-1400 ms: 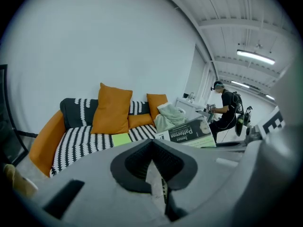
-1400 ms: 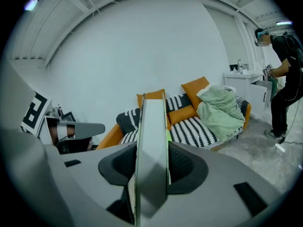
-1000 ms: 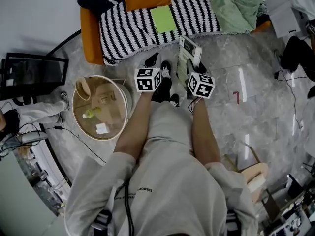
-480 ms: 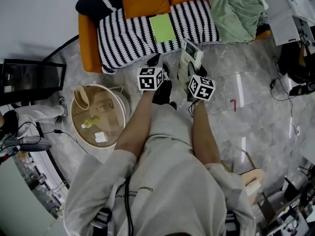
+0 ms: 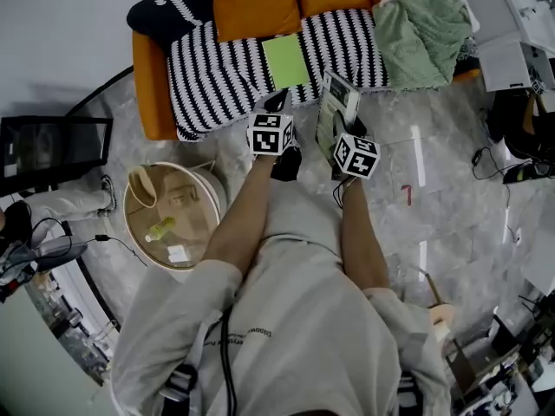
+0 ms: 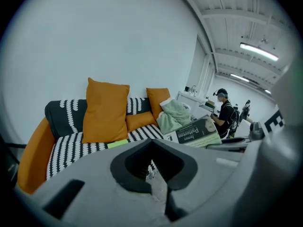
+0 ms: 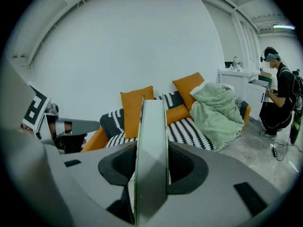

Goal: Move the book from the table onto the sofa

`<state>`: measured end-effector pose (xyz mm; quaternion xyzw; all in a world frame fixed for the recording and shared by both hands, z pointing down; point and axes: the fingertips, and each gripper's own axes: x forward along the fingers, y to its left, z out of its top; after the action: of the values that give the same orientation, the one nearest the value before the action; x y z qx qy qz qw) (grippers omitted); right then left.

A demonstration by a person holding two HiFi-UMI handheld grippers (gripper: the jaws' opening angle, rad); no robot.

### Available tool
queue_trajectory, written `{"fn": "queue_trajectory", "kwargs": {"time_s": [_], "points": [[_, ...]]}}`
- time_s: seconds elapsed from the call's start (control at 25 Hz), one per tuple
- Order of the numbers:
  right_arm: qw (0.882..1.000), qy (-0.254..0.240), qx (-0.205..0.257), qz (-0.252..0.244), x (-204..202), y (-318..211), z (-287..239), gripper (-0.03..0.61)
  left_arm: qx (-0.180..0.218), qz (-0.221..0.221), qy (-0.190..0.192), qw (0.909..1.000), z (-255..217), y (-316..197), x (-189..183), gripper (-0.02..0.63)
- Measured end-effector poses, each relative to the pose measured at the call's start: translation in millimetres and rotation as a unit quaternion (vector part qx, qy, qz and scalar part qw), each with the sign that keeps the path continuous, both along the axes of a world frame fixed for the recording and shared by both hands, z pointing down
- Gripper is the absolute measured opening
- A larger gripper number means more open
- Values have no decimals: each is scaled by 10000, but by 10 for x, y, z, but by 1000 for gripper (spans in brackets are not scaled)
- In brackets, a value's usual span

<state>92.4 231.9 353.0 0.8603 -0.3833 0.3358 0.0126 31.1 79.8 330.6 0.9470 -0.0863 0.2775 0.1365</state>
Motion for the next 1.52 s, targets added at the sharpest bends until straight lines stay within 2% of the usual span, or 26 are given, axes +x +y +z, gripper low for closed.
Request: {"fn": "queue_trajectory", "kwargs": {"time_s": [0.56, 0.68, 0.8, 1.04, 1.28, 1.52], "points": [[9994, -22, -280, 210, 794, -522, 39, 169, -339, 362, -35, 9988, 96, -489, 970, 8], [9996, -80, -265, 62, 866, -794, 50, 169, -396, 258, 22, 9989, 84, -724, 1097, 8], [9995, -47, -286, -136, 998, -1059, 3, 169, -437, 101, 232, 9987, -30, -947, 1233, 8], [9980, -53, -312, -551, 1048, -1603, -88, 169, -821, -400, 430, 9949, -43, -1277, 1223, 8], [9936, -84, -398, -1058, 950, -2032, -58, 169, -1031, -850, 412, 9902, 91, -1579, 1017, 8], [9936, -677, -104, -900, 904, -2192, 122, 168, -1004, -1300, 198, 9862, 249, -1778, 736, 8]]}}
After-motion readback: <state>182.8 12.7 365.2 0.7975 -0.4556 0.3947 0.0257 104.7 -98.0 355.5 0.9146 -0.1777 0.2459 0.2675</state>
